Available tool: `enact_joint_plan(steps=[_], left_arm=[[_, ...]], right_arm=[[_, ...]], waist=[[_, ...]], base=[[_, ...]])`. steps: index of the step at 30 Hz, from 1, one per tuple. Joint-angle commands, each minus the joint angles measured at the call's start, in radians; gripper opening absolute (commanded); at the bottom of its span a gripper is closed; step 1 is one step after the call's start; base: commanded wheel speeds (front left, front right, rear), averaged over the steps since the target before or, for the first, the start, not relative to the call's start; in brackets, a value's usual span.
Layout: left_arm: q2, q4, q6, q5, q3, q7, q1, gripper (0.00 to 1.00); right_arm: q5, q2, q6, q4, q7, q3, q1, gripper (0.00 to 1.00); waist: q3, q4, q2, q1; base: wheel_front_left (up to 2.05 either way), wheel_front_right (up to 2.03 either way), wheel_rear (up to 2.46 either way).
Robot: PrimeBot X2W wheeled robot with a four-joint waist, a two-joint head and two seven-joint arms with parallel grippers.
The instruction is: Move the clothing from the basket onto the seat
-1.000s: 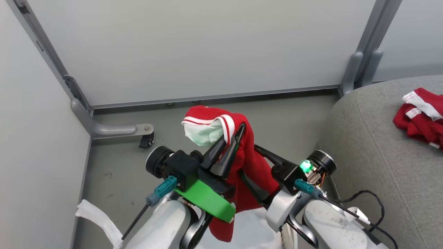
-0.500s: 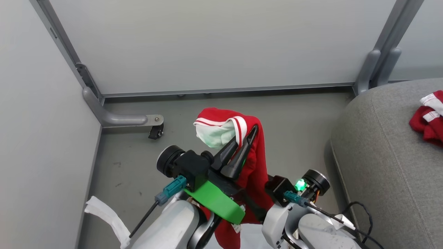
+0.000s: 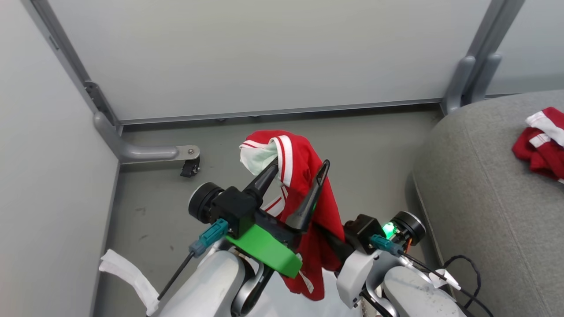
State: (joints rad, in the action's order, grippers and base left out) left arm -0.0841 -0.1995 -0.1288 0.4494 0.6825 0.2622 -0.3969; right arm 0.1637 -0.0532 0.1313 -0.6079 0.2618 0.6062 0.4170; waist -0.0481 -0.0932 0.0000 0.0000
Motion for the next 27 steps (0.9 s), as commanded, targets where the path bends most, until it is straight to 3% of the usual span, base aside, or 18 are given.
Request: enact_joint_plan(steps=[1, 7, 19, 27], left_arm=[[-0.004, -0.006, -0.003, -0.003, -0.009, 0.004, 0.017, 1.0], [-0.01, -0.011, -0.003, -0.014, -0.043, 0.004, 0.039, 1.0], [-0.024, -0.015, -0.003, -0.041, -0.081, 0.004, 0.073, 1.0], [-0.044, -0.024, -0.003, -0.059, -0.079, 0.004, 0.076, 1.0]], right_arm=[[0.003, -0.002, -0.001, 0.012, 0.005, -0.014, -0.019, 0.0], [0.002, 0.0, -0.001, 0.058, 0.005, -0.081, -0.08, 0.0], [-0.008, -0.001, -0.001, 0.154, 0.005, -0.172, -0.165, 0.0], [-0.005, 0.002, -0.001, 0.205, 0.005, -0.21, -0.202, 0.0]], waist=[[-0.005, 0.028, 0.0, 0.0], [-0.011, 0.148, 0.0, 0.0], [-0.037, 0.46, 0.0, 0.0], [-0.072, 0.608, 0.0, 0.0]], base=[[0.0, 0.0, 0.0], [0.0, 0.0, 0.0], [0.0, 0.0, 0.0], [0.0, 0.0, 0.0]])
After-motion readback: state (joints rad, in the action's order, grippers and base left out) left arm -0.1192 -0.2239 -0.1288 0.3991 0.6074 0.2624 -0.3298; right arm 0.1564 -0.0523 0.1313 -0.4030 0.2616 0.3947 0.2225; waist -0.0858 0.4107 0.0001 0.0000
